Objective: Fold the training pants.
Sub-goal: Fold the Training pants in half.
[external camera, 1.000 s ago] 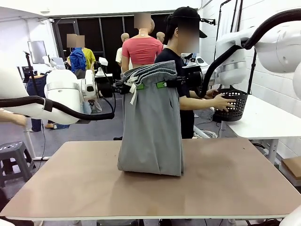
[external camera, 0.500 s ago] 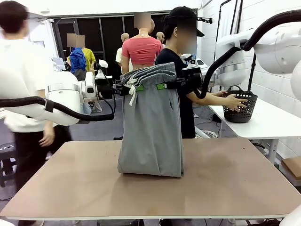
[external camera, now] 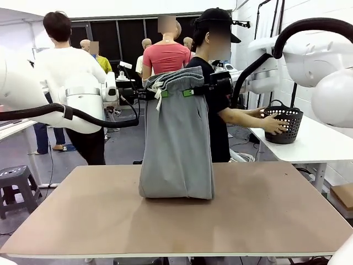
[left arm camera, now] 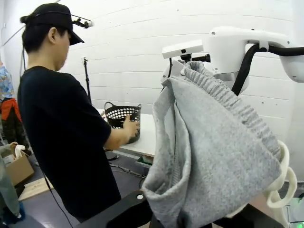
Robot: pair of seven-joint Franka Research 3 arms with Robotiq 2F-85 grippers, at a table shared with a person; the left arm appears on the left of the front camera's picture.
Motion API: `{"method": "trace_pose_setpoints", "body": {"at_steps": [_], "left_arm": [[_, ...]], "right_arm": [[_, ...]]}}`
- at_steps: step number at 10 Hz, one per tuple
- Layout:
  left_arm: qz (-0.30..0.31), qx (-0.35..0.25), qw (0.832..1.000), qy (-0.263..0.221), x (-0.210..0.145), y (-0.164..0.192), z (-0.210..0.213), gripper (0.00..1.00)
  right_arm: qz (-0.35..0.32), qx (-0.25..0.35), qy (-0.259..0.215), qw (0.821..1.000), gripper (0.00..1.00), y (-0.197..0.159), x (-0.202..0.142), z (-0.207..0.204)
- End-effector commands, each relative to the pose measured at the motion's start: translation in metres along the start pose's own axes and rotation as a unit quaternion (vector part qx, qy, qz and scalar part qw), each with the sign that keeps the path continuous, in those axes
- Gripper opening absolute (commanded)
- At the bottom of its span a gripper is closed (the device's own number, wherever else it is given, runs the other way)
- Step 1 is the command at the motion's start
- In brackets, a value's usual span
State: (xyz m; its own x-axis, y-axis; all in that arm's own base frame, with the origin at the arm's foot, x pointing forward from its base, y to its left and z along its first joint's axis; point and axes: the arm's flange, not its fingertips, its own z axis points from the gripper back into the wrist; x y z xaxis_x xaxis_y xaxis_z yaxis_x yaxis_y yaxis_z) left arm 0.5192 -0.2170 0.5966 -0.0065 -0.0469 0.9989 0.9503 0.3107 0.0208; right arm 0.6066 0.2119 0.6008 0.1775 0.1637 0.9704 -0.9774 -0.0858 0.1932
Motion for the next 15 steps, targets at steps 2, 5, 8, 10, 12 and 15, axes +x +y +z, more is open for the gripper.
{"method": "trace_pose_setpoints", "body": {"at_steps": [2, 5, 8, 10, 12, 15], "left_arm": [[-0.045, 0.023, 0.999, 0.007, 0.021, 0.021, -0.010, 0.00], [-0.081, 0.021, 0.996, 0.007, 0.005, 0.041, -0.008, 0.00], [-0.025, -0.013, 1.000, -0.006, -0.035, 0.033, -0.007, 0.00], [0.047, -0.050, 0.998, -0.007, -0.042, 0.010, -0.005, 0.00], [0.102, -0.079, 0.992, 0.008, -0.053, -0.008, 0.007, 0.00], [0.166, -0.098, 0.981, 0.026, -0.082, -0.022, 0.017, 0.00]], "right_arm": [[0.036, -0.003, 0.031, 0.999, 0.00, -0.011, 0.040, 0.001], [0.041, 0.001, 0.051, 0.998, 0.00, -0.020, 0.020, 0.005], [0.002, 0.005, 0.032, 0.999, 0.00, -0.022, -0.032, 0.009], [-0.034, 0.010, -0.007, 0.999, 0.00, -0.005, -0.054, 0.003], [-0.074, 0.018, -0.035, 0.996, 0.00, 0.008, -0.076, -0.004], [-0.144, 0.038, -0.031, 0.988, 0.00, 0.030, -0.106, -0.018]]}}
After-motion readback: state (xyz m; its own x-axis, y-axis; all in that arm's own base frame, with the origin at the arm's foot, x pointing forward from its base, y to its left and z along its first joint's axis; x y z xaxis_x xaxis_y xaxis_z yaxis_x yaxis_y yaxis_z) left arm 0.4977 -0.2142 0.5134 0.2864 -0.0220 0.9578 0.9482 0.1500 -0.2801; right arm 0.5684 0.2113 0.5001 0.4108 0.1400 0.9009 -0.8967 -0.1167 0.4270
